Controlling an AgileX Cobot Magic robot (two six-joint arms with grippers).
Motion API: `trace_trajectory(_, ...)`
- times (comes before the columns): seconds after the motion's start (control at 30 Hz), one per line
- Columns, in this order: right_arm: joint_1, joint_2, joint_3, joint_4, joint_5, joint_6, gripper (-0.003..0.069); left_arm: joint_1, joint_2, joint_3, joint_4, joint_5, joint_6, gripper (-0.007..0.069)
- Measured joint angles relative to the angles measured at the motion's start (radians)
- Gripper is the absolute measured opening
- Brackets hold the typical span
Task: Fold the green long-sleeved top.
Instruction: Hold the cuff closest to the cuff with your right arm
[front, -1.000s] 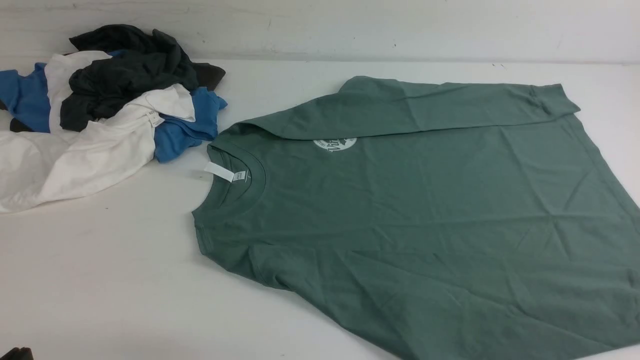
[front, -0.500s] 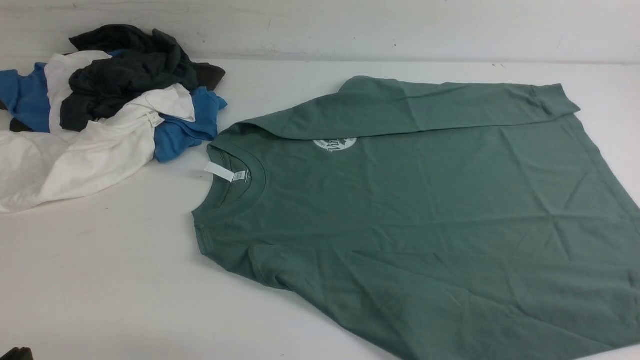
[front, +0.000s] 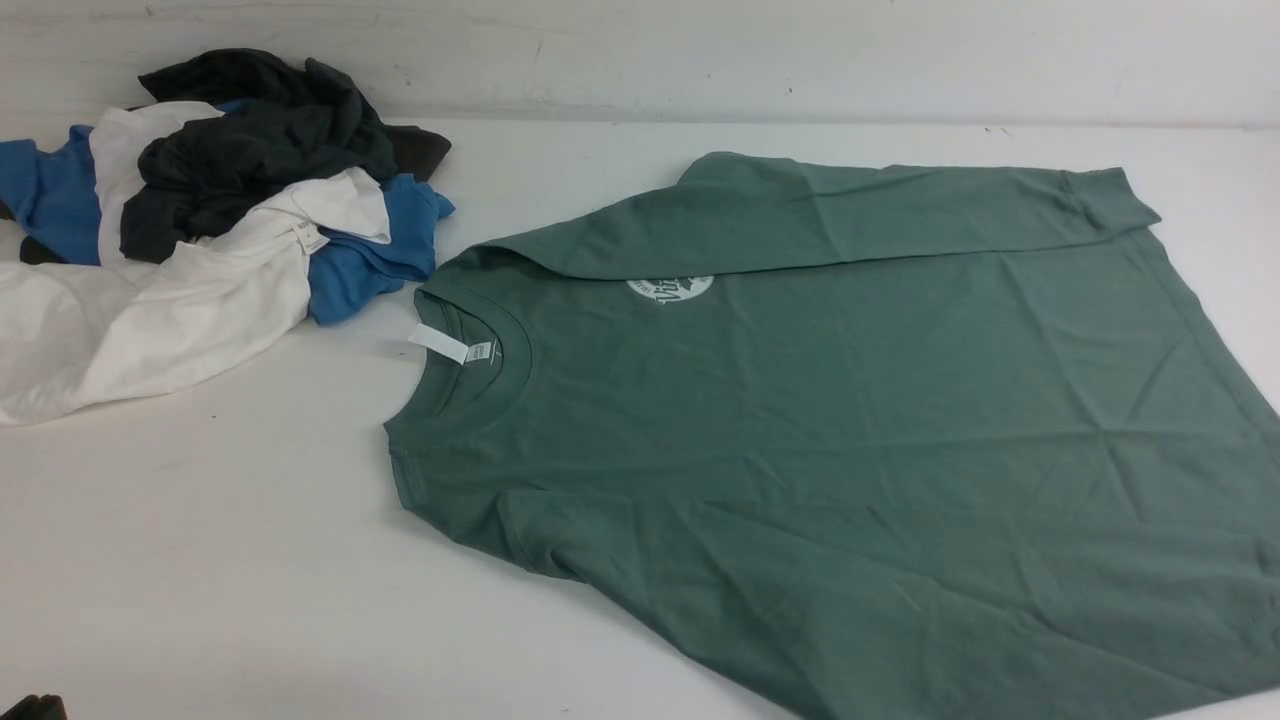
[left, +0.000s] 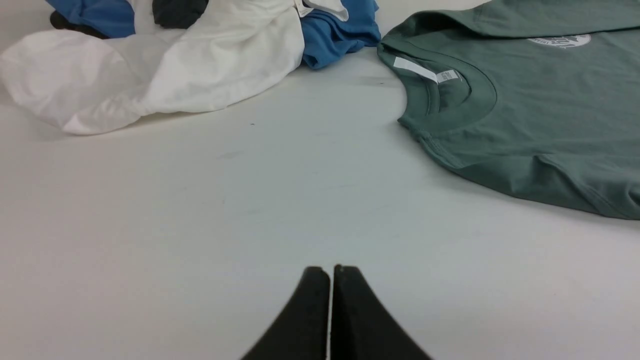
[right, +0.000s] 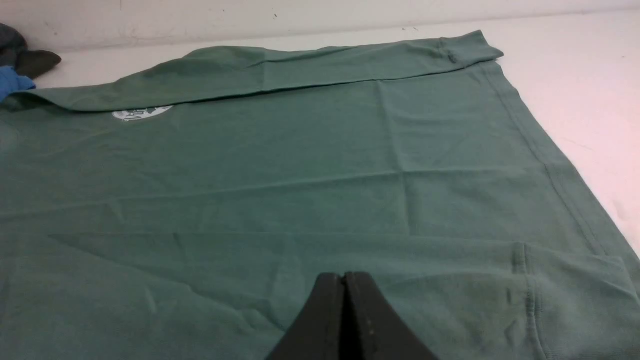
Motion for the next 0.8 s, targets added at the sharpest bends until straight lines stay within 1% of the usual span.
trace_trajectory(0.1, 0.000, 0.000, 0.003, -0.013, -0.032, 0.003, -0.0015, 0.000, 0.000, 0.000, 0.000, 0.000, 0.000, -0.0003)
trace_trajectory(0.17, 0.000, 0.000, 0.003, 0.024, -0.066, 0.040, -0.0015, 0.000, 0.000, 0.000, 0.000, 0.000, 0.000, -0.0003)
trace_trajectory(0.33, 0.000, 0.000, 0.003, 0.230, -0.181, 0.202, -0.0015, 0.000, 0.000, 0.000, 0.000, 0.000, 0.000, -0.0003)
trace_trajectory(0.43, 0.000, 0.000, 0.003, 0.316, -0.205, 0.236, -0.0015, 0.000, 0.000, 0.000, 0.000, 0.000, 0.000, -0.0003)
trace_trajectory(0.53, 0.000, 0.000, 0.003, 0.361, -0.205, 0.244, -0.0015, 0.000, 0.000, 0.000, 0.000, 0.000, 0.000, -0.0003)
trace_trajectory(0.63, 0.000, 0.000, 0.003, 0.369, -0.187, 0.244, -0.0015, 0.000, 0.000, 0.000, 0.000, 0.000, 0.000, -0.0003)
trace_trajectory(0.73, 0.000, 0.000, -0.015, 0.379, -0.117, 0.244, -0.0015, 0.000, 0.000, 0.000, 0.000, 0.000, 0.000, -0.0003)
trace_trajectory(0.8, 0.000, 0.006, -0.099, 0.361, -0.044, 0.244, -0.0015, 0.000, 0.000, 0.000, 0.000, 0.000, 0.000, -0.0003)
